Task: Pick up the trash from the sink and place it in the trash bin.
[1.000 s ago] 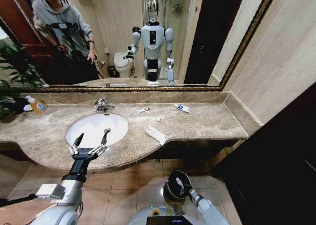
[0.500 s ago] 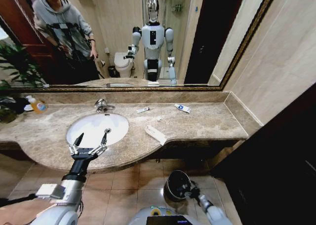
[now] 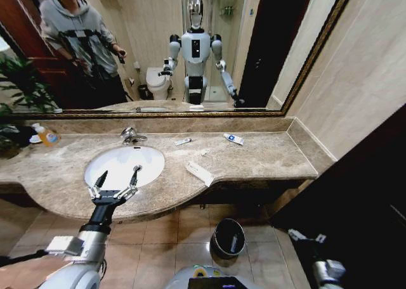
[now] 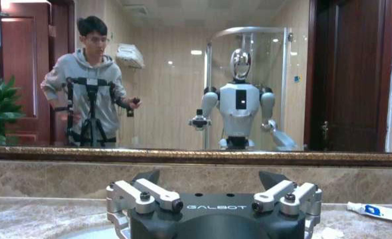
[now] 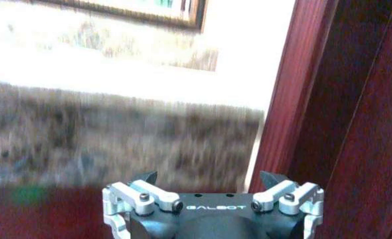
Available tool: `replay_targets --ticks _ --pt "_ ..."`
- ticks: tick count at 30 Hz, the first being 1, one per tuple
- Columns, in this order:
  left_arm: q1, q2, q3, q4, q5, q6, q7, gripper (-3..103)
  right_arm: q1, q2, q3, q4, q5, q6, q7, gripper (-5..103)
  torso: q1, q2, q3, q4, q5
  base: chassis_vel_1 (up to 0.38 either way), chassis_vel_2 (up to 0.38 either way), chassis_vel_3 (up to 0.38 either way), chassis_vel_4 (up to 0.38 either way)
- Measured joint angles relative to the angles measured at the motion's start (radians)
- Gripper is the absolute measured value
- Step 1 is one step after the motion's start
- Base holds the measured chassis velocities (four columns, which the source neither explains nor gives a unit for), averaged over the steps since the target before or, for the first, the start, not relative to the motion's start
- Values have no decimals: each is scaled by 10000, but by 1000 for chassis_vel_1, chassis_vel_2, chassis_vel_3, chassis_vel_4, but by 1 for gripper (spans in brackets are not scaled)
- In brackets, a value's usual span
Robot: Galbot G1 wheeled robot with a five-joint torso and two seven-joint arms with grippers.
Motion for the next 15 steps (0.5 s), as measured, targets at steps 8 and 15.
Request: replay_targets --ticks 8,15 --pt "0 0 0 0 0 0 -1 100 -692 269 387 2306 213 -410 346 100 0 0 0 -2 -2 0 0 0 0" --pt "0 0 0 0 0 0 0 100 1205 -189 -894 3257 222 -1447 -362 100 0 0 2 -1 1 0 0 0 0"
